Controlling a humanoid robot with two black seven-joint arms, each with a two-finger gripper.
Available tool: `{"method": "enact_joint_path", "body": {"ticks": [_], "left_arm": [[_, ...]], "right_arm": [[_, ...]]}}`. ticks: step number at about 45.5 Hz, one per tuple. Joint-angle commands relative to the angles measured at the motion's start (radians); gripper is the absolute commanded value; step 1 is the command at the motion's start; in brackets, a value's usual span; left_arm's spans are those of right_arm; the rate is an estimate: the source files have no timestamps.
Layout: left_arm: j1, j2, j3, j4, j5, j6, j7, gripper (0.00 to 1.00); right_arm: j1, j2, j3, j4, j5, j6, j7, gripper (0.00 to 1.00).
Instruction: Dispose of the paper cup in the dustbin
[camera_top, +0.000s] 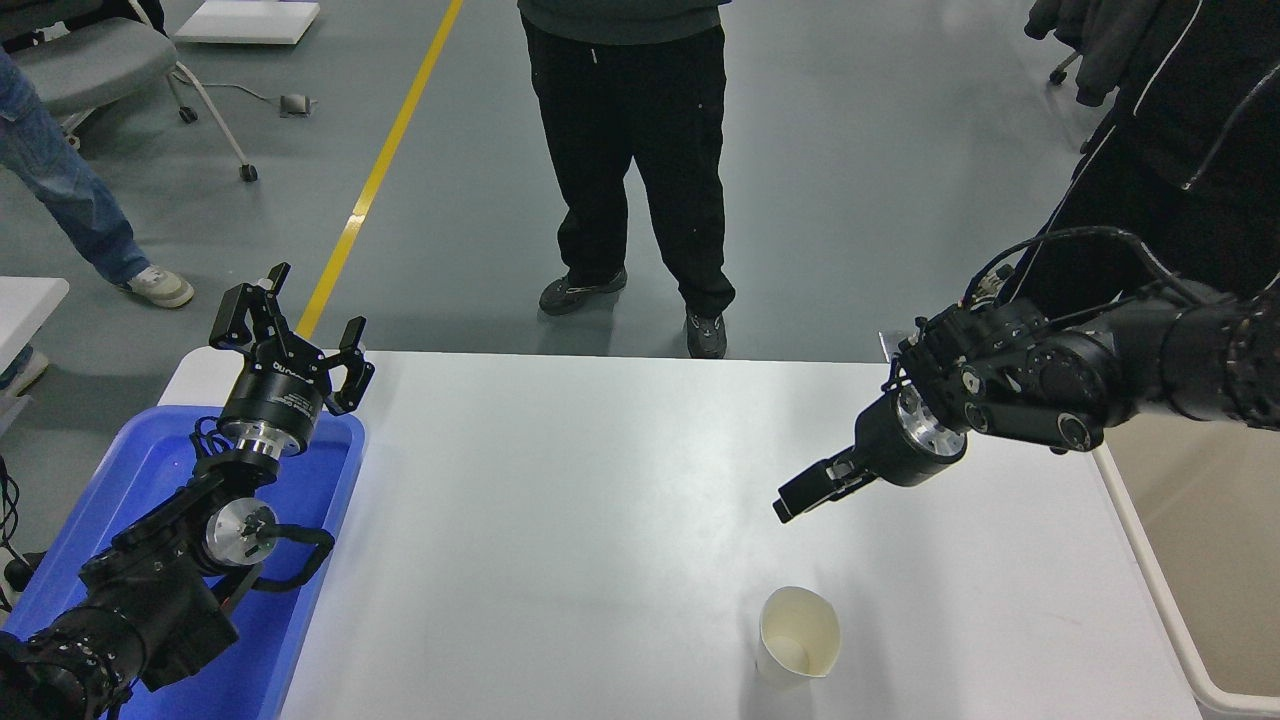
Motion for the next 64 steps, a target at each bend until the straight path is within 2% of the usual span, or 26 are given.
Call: {"method": "enact_joint_path", "body": {"ticks": [1,27,49,58,64], "left_arm": [[0.0,0.0,0.0,0.0,0.0,0.0,0.0,1.0],[0.0,0.0,0.0,0.0,0.0,0.0,0.0,1.0],[0.0,0.0,0.0,0.0,0.0,0.0,0.0,1.0],[0.0,0.0,0.0,0.0,0.0,0.0,0.0,1.0],[0.0,0.0,0.0,0.0,0.0,0.0,0.0,1.0]], "right_arm": [[-0.004,0.009,-0.006,0.065,-0.003,0.006,0.002,1.0],[-0.061,-0.012,-0.022,0.078,-0.045,0.014,0.003,1.0],[-0.141,-0.041,-0.022,0.072,-0.042,-0.066,0.002,0.98],[-0.164,-0.04,-0.02,0.066,-0.044,-0.101,0.003,0.83],[-0.181,-0.04,-0.02,0.039,-0.042,-0.122,0.005,0.82]]}}
